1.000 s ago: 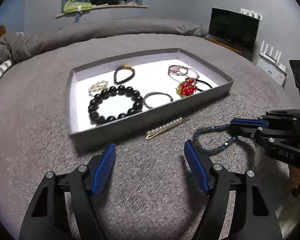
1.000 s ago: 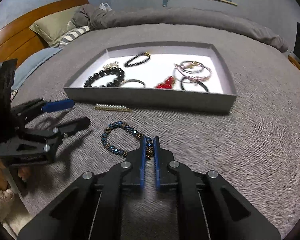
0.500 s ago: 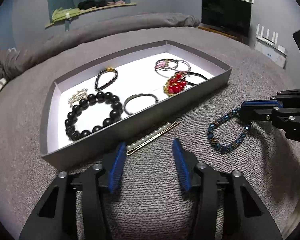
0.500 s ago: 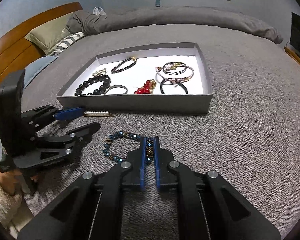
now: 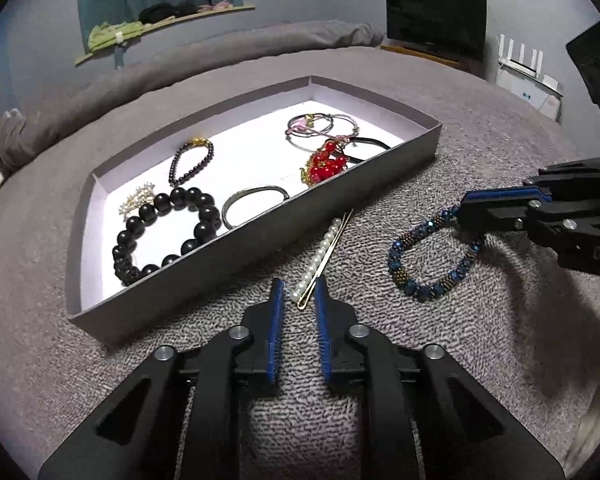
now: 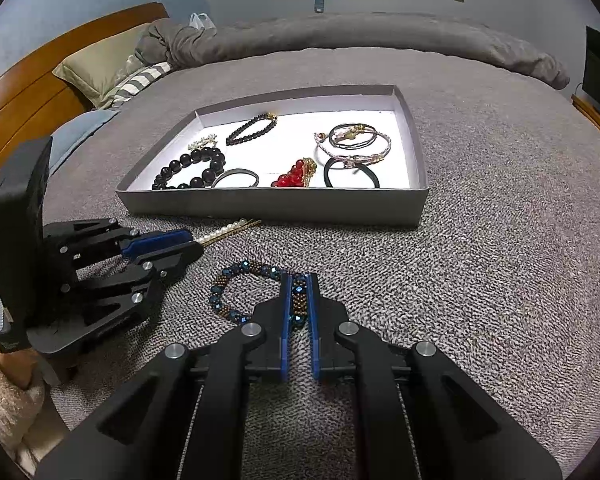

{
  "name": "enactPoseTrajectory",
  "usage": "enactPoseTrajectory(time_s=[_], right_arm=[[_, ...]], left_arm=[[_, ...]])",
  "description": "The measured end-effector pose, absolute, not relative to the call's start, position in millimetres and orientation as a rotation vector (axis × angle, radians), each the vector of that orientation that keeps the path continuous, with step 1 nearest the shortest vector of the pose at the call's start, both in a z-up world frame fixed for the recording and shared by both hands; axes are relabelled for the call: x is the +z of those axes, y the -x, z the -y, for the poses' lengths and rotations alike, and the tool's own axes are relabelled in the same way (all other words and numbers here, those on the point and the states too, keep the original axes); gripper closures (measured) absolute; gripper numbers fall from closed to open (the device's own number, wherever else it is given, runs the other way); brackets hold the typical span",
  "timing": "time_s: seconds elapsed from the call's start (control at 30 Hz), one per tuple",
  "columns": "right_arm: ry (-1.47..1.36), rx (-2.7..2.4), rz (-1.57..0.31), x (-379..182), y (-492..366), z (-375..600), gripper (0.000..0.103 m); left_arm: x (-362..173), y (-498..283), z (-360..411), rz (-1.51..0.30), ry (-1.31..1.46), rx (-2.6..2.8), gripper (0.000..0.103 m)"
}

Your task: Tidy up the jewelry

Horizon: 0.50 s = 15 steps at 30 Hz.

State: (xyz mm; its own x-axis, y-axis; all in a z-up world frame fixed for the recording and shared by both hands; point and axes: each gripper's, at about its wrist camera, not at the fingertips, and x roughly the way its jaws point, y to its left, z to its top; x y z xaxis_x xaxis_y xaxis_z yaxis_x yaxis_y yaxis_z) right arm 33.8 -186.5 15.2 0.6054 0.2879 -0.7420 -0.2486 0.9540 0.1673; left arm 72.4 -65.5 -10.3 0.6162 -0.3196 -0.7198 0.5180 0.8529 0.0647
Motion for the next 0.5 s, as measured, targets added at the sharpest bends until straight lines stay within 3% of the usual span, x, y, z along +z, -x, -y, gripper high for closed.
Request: enactPoseTrajectory(time_s=[0.23, 0.3, 0.5], right_arm=[[-0.032, 0.317, -0.899, 6, -37, 183, 0.095], [-0.024, 0.317, -0.902, 4, -37, 183, 0.096], [-0.016, 0.311, -0.907, 1, -38, 182, 0.095]], left_arm=[[-11, -79, 73, -0.776, -0.278, -0.494, 0.082], [-11, -77, 72, -0.779, -0.285, -0.502, 0.088], [-9, -62, 57, -0.798, -0.276, -0.488, 0.093]])
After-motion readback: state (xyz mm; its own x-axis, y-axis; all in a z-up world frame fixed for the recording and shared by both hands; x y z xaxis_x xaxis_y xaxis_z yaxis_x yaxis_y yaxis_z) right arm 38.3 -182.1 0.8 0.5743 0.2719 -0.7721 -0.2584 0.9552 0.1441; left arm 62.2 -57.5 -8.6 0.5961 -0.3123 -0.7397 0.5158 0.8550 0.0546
